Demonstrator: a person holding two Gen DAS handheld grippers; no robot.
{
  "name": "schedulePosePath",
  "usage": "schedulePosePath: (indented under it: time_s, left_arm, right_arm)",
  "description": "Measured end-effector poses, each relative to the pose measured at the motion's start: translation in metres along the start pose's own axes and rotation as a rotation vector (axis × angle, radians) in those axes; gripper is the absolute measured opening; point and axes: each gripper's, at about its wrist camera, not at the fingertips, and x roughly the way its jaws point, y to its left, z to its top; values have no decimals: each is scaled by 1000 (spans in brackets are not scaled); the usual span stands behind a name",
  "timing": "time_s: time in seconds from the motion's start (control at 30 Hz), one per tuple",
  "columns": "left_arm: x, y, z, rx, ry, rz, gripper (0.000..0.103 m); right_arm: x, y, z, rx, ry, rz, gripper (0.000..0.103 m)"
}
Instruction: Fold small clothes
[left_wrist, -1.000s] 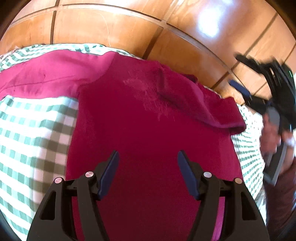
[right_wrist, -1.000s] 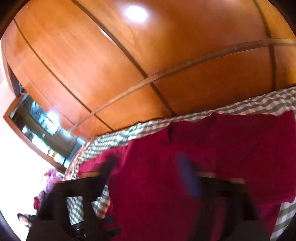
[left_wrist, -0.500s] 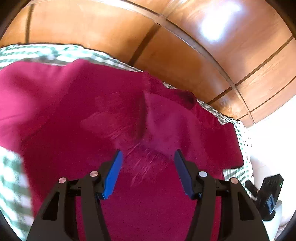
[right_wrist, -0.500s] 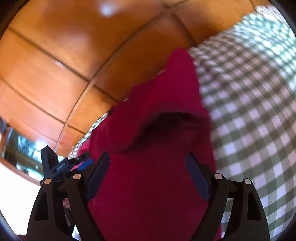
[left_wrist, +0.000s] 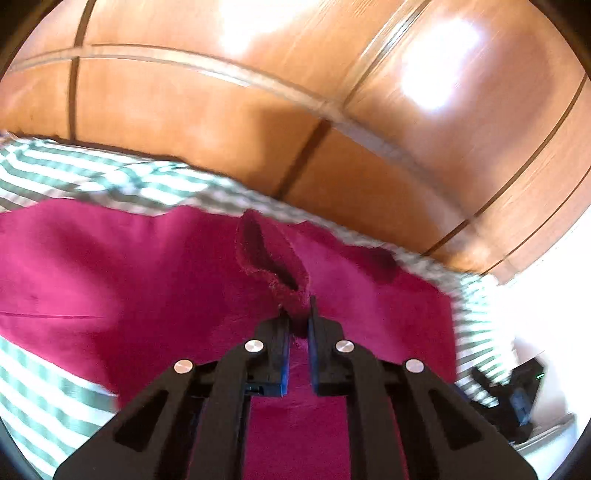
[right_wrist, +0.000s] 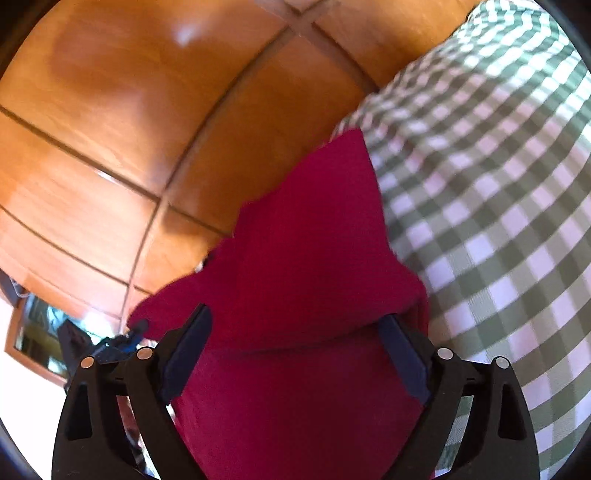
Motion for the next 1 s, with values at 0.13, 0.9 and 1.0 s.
schedulePosePath:
  time_s: [0.13,0.9,1.0]
  left_arm:
    - [22,9,-15,24,68,63,8]
    - [-24,53,-67,-92,41,176,43]
    - [-50,75,-73,-139,-3,163,43]
  right_arm:
    - [0,7,-16,-50,40,-39,90]
    - [51,119,-65,-528,1,-409,96]
    - [49,127,-94,-565,33,-400,96]
